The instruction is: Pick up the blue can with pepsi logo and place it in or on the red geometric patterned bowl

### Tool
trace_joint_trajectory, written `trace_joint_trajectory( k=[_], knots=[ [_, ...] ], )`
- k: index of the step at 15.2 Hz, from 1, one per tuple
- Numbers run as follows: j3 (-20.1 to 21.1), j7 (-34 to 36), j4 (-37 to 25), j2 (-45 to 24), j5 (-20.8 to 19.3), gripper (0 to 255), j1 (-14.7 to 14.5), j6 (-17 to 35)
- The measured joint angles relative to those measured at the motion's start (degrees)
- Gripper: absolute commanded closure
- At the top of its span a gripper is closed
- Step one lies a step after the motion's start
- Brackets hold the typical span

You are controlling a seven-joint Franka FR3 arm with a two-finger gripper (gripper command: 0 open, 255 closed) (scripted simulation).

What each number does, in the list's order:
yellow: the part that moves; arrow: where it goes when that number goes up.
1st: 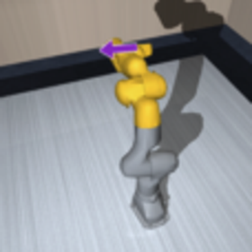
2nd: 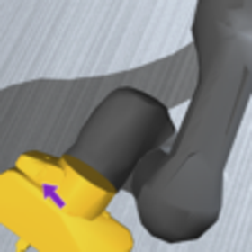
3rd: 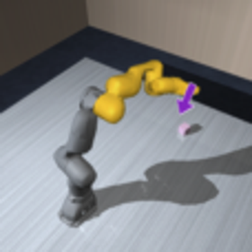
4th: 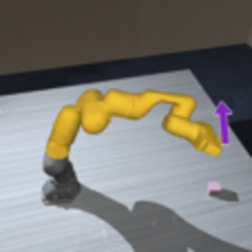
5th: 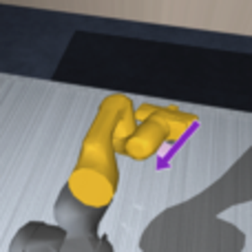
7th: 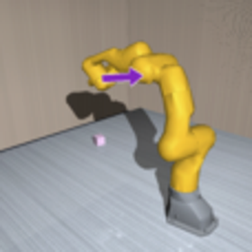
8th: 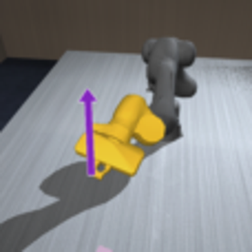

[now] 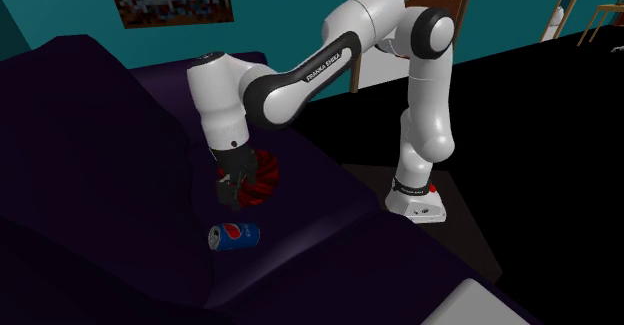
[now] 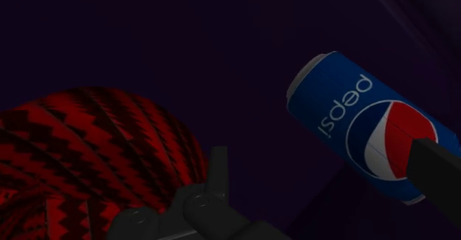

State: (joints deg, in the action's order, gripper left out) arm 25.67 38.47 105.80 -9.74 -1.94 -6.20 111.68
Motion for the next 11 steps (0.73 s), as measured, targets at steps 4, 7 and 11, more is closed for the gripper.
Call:
trace_joint_trajectory(
  k=[4,7,11],
  knots=[
    [-0.04,0.47,1.79,-1.02,-0.53,0,-0.22,2.7],
    [-0.06,0.7,3.14,-1.48,-0.79,0,-0.32,4.46],
    [-0.08,0.68,3.38,-1.51,-0.81,0,-0.29,4.75]
  ],
)
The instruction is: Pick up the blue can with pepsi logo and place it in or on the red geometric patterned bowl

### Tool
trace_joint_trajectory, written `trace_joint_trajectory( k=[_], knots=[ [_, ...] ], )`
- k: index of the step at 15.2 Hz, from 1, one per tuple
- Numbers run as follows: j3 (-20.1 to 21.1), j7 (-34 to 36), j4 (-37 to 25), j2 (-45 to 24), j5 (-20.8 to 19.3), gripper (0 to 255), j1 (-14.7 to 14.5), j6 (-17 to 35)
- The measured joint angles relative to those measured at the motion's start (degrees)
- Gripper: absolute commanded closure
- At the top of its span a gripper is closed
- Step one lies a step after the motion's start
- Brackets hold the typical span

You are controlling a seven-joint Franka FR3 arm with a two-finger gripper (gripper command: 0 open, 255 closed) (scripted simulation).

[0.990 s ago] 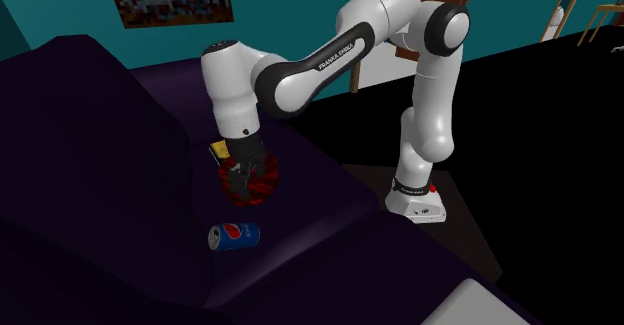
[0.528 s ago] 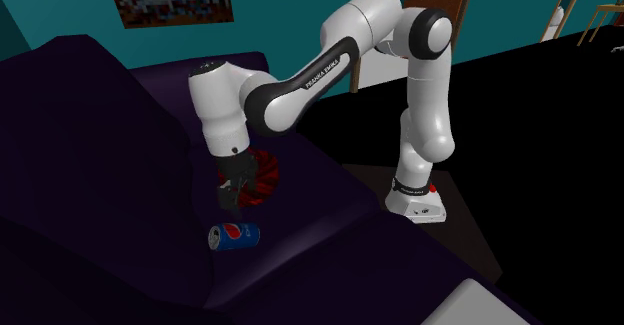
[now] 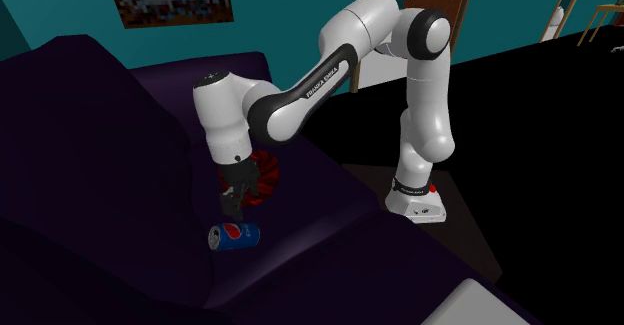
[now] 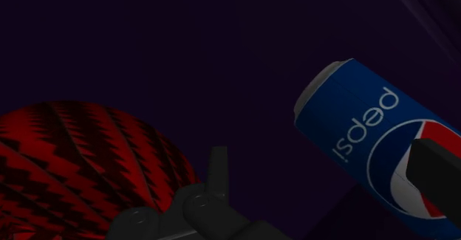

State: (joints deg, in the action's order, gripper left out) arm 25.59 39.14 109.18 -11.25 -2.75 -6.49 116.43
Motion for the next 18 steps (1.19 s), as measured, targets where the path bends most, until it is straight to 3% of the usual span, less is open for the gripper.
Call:
trace_joint_trajectory(
  k=[1,2,11,12,14,18],
  knots=[
    [0.0,0.0,0.01,0.0,0.0,0,0.0,0.01],
    [0.0,0.0,0.01,0.0,0.0,255,0.0,0.01],
    [0.0,0.0,0.01,0.0,0.0,255,0.0,0.01],
    [0.0,0.0,0.01,0.0,0.0,0,0.0,0.01],
    [0.19,-0.55,-1.3,-0.78,-1.65,0,-0.67,-0.63],
    [1.42,-4.75,-10.08,-6.96,-15.29,0,-6.77,-4.18]
  ],
)
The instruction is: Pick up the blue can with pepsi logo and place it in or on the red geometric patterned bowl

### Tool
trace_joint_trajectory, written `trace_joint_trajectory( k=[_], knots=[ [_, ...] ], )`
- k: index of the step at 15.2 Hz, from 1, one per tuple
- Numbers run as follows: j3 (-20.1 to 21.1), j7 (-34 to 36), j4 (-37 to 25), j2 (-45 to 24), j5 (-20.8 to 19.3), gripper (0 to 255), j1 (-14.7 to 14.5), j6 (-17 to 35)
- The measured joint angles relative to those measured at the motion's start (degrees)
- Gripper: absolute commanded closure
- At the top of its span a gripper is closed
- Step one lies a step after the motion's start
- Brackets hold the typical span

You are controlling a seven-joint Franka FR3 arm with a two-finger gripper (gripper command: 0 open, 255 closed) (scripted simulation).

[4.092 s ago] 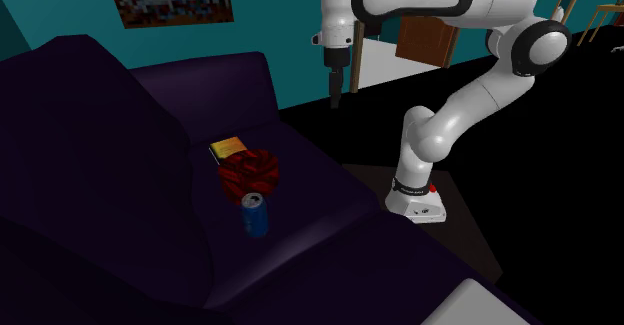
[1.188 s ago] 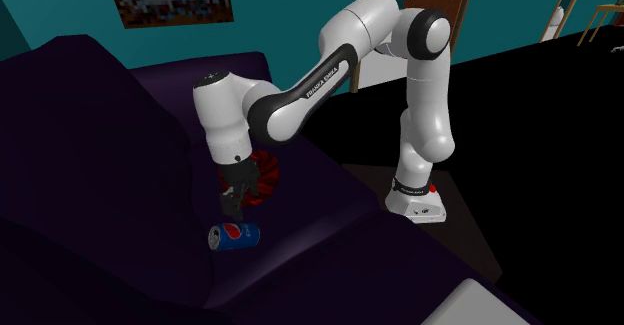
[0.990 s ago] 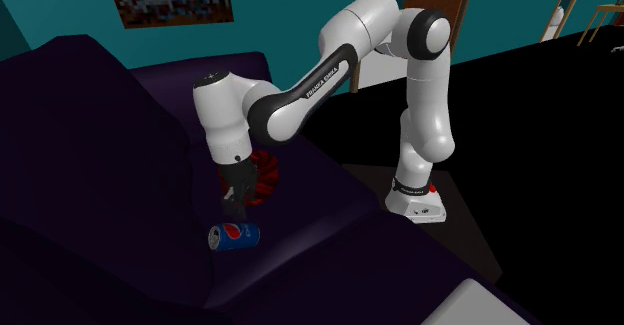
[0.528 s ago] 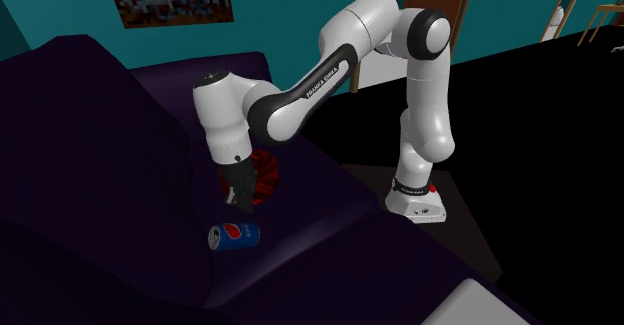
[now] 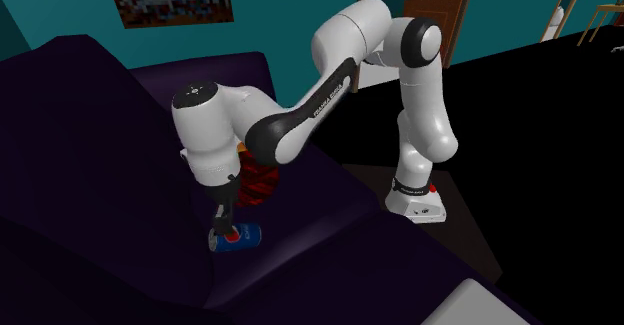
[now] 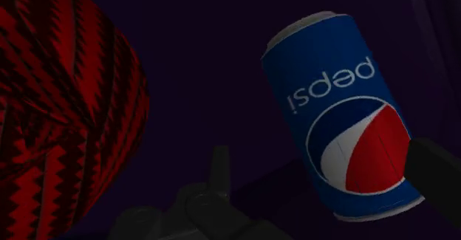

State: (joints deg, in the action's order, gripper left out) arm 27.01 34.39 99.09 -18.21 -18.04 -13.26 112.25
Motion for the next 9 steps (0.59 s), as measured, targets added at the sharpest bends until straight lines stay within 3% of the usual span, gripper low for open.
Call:
trace_joint_trajectory(
  k=[3,4,9],
  knots=[
    [0.48,-4.79,-5.64,-4.19,-10.42,0,-5.24,-2.46],
    [0.5,-5.38,-5.79,-4.7,-12.2,0,-6.09,-2.28],
    [-0.13,-5.53,-4.77,-6.43,-14.92,0,-6.52,0.21]
  ],
)
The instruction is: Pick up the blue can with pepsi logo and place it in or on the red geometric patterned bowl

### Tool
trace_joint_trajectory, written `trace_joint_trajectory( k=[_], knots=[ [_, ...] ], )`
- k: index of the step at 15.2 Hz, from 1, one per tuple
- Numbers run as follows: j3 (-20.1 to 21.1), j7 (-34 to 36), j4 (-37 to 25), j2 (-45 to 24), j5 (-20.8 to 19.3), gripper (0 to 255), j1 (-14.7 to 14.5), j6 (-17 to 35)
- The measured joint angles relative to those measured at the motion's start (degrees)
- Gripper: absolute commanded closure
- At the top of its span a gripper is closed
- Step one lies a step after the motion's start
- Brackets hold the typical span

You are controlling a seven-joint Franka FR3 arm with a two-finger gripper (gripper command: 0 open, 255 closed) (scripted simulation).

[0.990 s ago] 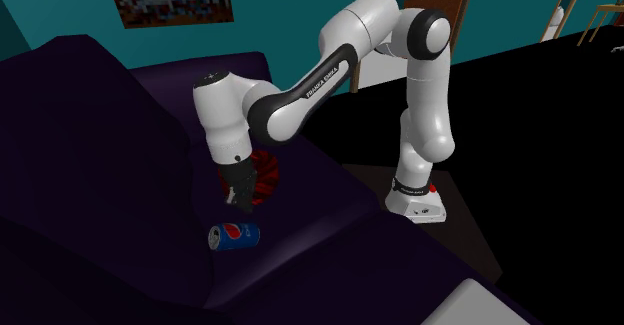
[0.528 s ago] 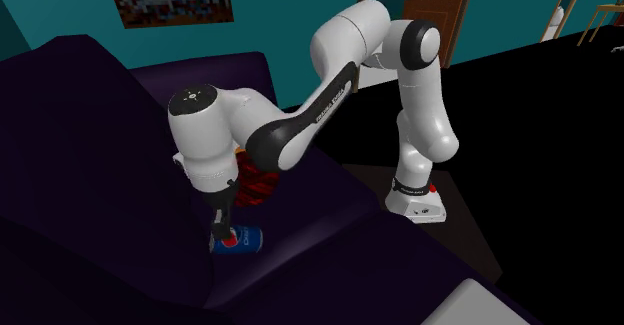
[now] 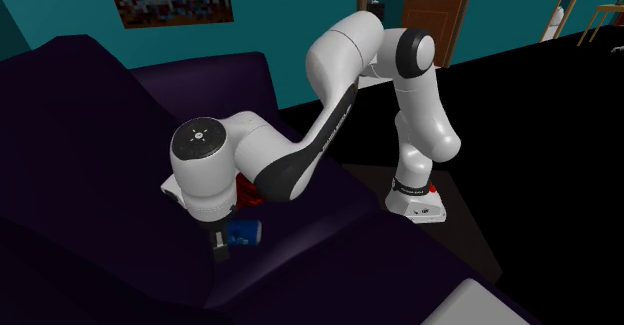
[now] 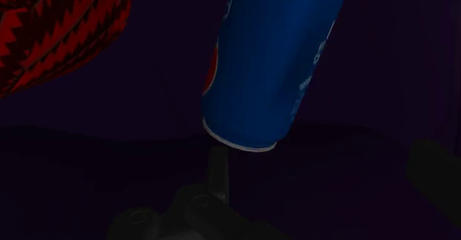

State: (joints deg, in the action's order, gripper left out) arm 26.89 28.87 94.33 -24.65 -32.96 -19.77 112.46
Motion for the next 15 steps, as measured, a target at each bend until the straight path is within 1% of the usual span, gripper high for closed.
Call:
trace_joint_trajectory(
  k=[3,8,9,15],
  knots=[
    [-0.34,0.22,0.77,-0.6,-0.56,0,0.25,1.34],
    [-0.39,0.25,0.86,-0.69,-0.65,0,0.28,1.55],
    [-0.39,0.25,0.86,-0.69,-0.65,255,0.28,1.55],
    [-0.39,0.25,0.86,-0.69,-0.65,255,0.28,1.55]
  ],
)
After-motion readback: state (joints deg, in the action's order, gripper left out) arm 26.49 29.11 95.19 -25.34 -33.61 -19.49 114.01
